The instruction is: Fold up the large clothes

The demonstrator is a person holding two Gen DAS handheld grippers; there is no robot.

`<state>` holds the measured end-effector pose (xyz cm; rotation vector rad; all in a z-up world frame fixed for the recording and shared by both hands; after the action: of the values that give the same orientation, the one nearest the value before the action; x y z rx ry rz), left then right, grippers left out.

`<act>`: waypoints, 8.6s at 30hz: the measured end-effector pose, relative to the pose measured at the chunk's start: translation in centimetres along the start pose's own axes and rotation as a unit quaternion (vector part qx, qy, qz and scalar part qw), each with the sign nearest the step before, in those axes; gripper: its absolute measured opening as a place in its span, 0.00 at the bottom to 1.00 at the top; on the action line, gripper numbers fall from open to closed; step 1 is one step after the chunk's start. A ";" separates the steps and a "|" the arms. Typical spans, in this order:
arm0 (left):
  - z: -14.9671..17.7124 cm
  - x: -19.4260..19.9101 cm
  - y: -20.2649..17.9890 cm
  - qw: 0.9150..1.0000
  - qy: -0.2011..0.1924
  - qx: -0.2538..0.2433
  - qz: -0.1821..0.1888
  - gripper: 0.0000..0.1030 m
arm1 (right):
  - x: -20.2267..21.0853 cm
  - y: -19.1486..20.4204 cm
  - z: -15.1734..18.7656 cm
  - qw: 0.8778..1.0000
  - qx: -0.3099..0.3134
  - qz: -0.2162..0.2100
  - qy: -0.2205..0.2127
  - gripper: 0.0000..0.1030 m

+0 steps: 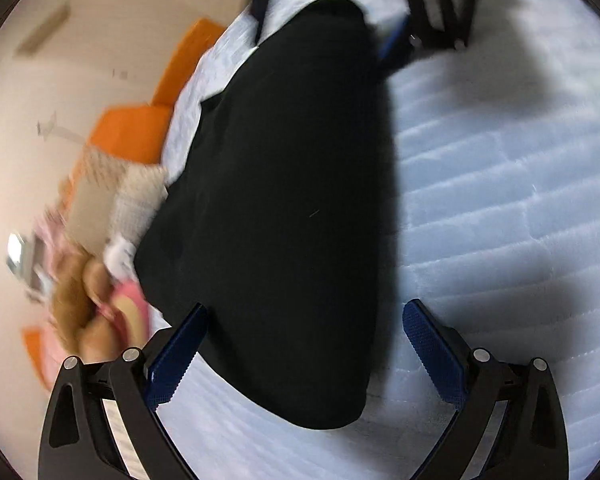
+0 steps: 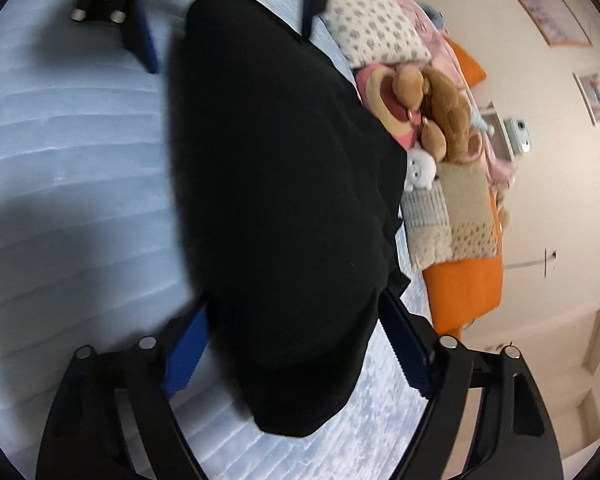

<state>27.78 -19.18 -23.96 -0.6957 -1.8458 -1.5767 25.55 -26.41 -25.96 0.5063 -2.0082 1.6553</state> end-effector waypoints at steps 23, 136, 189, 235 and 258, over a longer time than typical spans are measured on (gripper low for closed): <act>-0.8 3.0 19.2 0.994 0.036 0.092 0.043 0.37 | 1.6 -17.9 -5.9 0.998 -0.052 -0.033 -0.020 0.14; 0.2 -18.3 22.1 0.781 -0.030 0.583 0.222 0.97 | -20.5 -18.8 0.8 0.761 -0.591 -0.261 0.056 0.65; 4.9 -23.8 23.8 0.497 -0.022 0.726 0.476 0.97 | -27.7 -22.3 1.6 0.370 -0.742 -0.558 0.043 0.85; 11.5 2.6 35.1 0.703 -0.082 0.676 0.207 0.48 | -3.6 -30.1 -22.0 0.606 -0.640 -0.463 -0.092 0.26; 66.8 26.9 19.9 0.588 0.013 0.808 -0.028 0.49 | 16.1 -4.3 -70.6 0.621 -0.368 -0.678 -0.138 0.26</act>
<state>16.63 49.98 1.92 0.3010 -2.2804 0.5123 24.27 42.25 -2.67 1.4515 -1.4043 -0.2014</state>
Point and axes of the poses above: each gripper's, at about its wrist camera, not at the fingertips, and x roughly against the way its jaws point, y to its left, z to its underside, the point moved 9 cm from there along -x, roughly the way its jaws point, and after that the axes turned 5 degrees about y, right-handed, at the moved point
